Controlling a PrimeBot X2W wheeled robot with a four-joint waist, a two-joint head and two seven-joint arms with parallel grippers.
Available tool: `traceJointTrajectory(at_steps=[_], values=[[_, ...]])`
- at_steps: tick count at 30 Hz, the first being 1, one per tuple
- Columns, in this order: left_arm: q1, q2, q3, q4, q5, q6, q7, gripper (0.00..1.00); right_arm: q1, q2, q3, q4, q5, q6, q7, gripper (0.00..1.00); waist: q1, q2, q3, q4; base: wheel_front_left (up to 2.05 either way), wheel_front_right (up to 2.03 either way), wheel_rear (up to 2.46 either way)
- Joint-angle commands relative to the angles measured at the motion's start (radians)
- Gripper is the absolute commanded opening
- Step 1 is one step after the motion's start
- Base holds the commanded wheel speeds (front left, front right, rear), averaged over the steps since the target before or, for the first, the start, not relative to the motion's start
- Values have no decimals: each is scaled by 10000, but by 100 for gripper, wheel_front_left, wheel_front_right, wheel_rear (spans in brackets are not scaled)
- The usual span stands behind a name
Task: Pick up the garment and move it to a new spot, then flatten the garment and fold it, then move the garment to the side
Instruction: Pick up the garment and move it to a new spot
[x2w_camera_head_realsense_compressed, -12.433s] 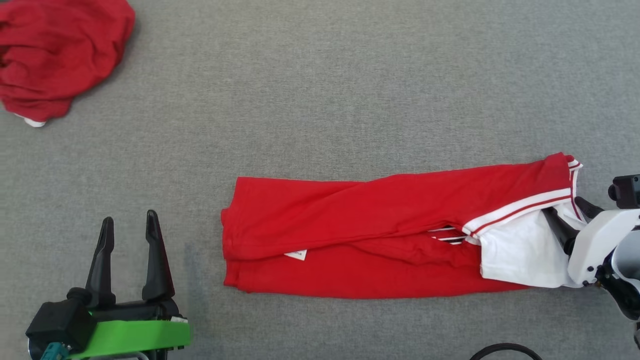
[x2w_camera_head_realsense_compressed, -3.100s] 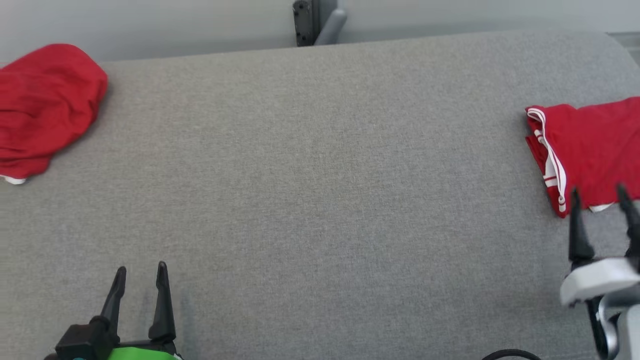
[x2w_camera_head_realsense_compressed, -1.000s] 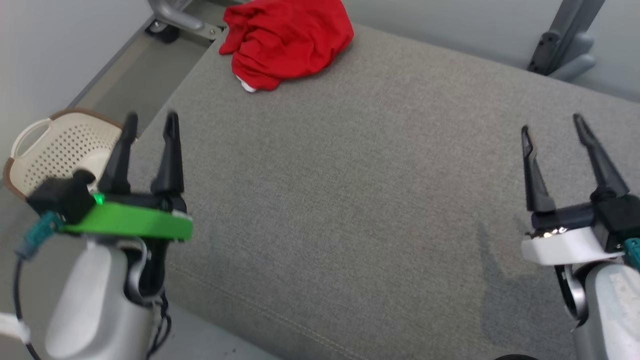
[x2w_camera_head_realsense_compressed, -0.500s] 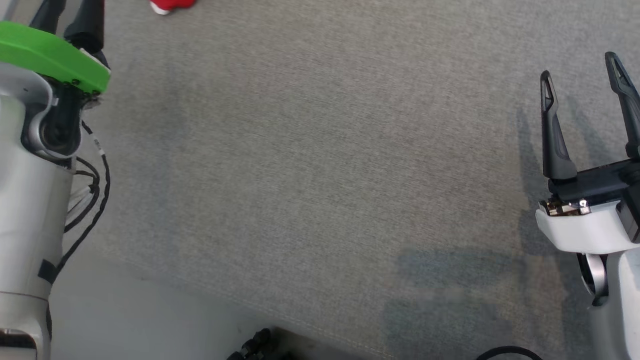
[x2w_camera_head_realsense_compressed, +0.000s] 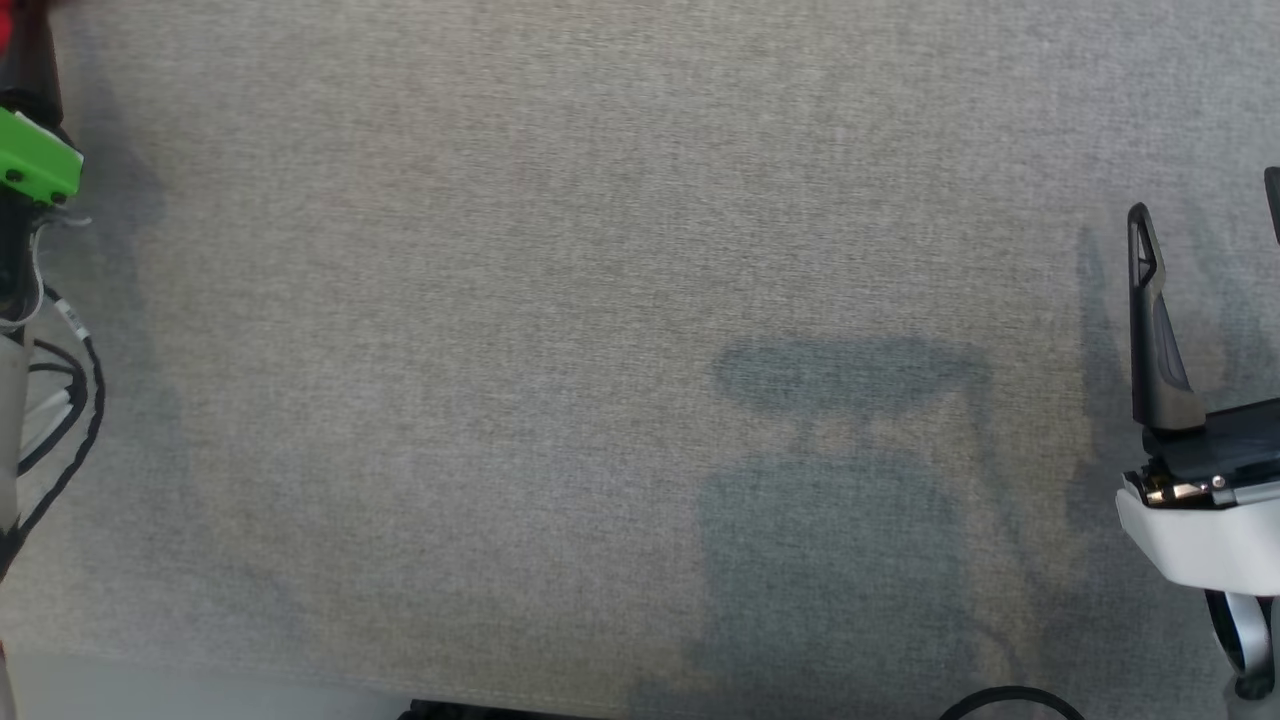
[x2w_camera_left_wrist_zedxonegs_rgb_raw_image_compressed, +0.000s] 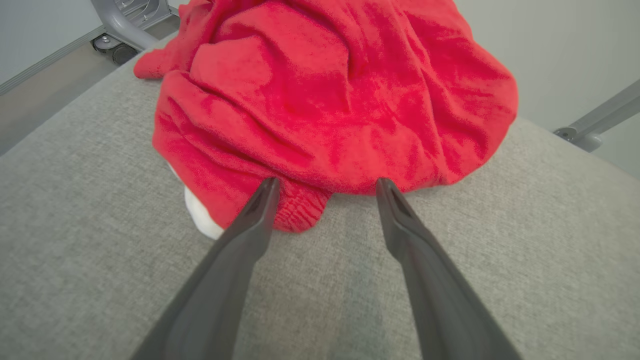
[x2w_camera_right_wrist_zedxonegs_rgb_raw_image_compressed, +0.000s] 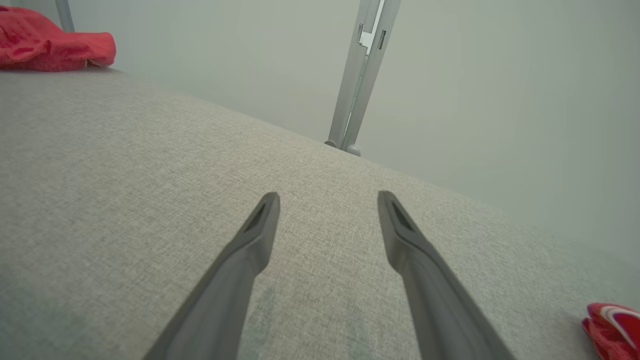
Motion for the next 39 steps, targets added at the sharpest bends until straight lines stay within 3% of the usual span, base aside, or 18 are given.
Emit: traceJointTrajectory(at_steps=[1, 10, 11, 13, 17, 24, 33, 39], values=[[-144, 189, -101, 229, 79, 2, -69, 100, 122, 15, 7, -125, 21, -19, 37, 100, -2, 0, 307, -396, 0, 0, 0], [-584, -105, -545, 1522, 20, 2, -219, 100, 489, 11, -170, -659, 121, -19, 332, 100, -2, 0, 576, -327, 0, 0, 0], [-573, -140, -582, 1575, -19, 2, -233, 74, 513, 11, -182, -677, 121, -19, 354, 100, -2, 0, 573, -320, 0, 0, 0], [-541, -210, -699, 1660, -33, 2, -202, 0, 524, 28, -204, -697, 123, -19, 373, 100, -2, 0, 556, -298, 0, 0, 0], [-344, -361, -953, 1592, -153, -2, -75, 0, 548, 118, -260, -567, 117, -19, 316, 100, -2, 0, 348, -193, 0, 0, 0], [-15, -152, -1223, 286, -412, 1, -1109, 0, 529, 668, -95, 311, 237, -19, -186, 100, -2, 0, -614, 13, 0, 0, 0], [1396, 60, -3256, -3731, 151, 1, -1166, 0, 676, 1458, 397, 2746, 873, -19, -837, 100, -2, 0, -3115, -506, 0, 0, 0], [1926, -302, -4020, -6471, 355, 322, -513, 0, 491, 1505, 367, 3166, 1692, -19, -844, 100, -2, 0, -3775, -1024, 0, 0, 0]])
